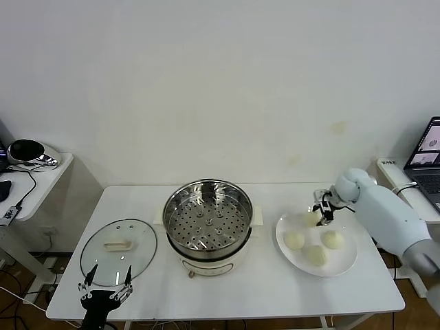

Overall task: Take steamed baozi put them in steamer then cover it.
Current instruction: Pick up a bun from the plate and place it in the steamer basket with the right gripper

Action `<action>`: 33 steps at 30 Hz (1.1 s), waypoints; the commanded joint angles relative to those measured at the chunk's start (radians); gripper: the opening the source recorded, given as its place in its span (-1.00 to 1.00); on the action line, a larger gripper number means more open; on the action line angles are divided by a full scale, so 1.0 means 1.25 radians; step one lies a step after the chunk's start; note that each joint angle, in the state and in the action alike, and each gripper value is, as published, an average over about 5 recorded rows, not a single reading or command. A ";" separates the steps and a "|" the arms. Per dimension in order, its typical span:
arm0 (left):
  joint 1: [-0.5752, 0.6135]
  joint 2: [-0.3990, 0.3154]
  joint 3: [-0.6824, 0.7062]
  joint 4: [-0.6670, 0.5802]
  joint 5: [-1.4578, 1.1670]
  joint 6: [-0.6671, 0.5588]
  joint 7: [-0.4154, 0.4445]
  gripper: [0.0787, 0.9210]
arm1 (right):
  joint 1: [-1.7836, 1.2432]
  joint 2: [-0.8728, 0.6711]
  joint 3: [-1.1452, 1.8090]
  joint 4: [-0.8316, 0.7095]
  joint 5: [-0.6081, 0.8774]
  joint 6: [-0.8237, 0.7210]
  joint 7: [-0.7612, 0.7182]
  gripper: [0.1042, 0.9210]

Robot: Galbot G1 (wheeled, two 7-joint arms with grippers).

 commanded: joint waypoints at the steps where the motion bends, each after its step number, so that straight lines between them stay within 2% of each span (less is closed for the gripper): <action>1: -0.004 0.005 0.002 0.002 -0.003 0.000 0.000 0.77 | 0.120 -0.089 -0.120 0.166 0.146 -0.023 -0.004 0.10; 7: -0.012 0.015 0.004 0.004 -0.035 0.002 -0.004 0.77 | 0.329 -0.115 -0.276 0.263 0.297 -0.038 -0.003 0.12; 17: -0.017 0.028 0.004 0.010 -0.078 0.000 -0.004 0.77 | 0.540 0.012 -0.455 0.302 0.499 0.023 0.036 0.14; 24: -0.015 0.019 0.004 0.005 -0.073 0.000 -0.004 0.77 | 0.544 0.152 -0.517 0.285 0.497 0.133 0.060 0.14; 33: -0.008 0.010 -0.002 -0.003 -0.069 -0.003 -0.004 0.77 | 0.524 0.310 -0.598 0.218 0.391 0.328 0.082 0.16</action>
